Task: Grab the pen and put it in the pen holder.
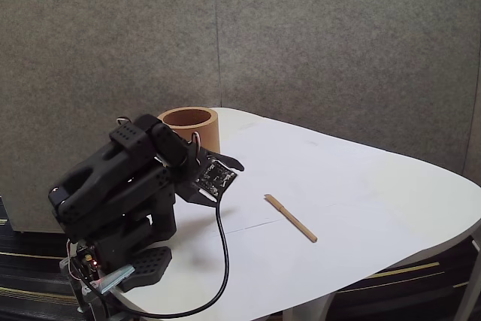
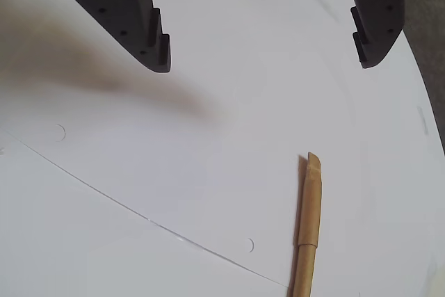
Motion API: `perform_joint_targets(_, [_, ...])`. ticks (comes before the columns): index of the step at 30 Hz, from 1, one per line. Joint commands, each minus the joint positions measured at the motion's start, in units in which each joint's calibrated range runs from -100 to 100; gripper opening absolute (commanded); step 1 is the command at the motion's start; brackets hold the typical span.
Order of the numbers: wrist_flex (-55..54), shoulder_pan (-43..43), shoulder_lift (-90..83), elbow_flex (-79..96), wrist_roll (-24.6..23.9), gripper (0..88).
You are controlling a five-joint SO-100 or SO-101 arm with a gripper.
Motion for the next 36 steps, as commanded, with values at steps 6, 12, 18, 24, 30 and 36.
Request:
perform_joint_targets(6, [-11.27, 0.25, 0.22, 1.17, -0.07, 38.2])
perform_joint_targets(12, [-11.19, 0.25, 0.3, 2.62, -0.17, 38.2])
perform_joint_targets(18, [-11.19, 0.25, 0.46, -2.98, -0.23, 38.2])
perform_joint_targets(24, [-11.78, 0.39, 4.77, -18.5, -0.23, 38.2])
perform_joint_targets(30, [-11.27, 0.39, 23.64, -35.29, -0.23, 38.2])
perform_joint_targets(36, [-11.27, 4.13, 49.43, -54.51, -0.28, 38.2])
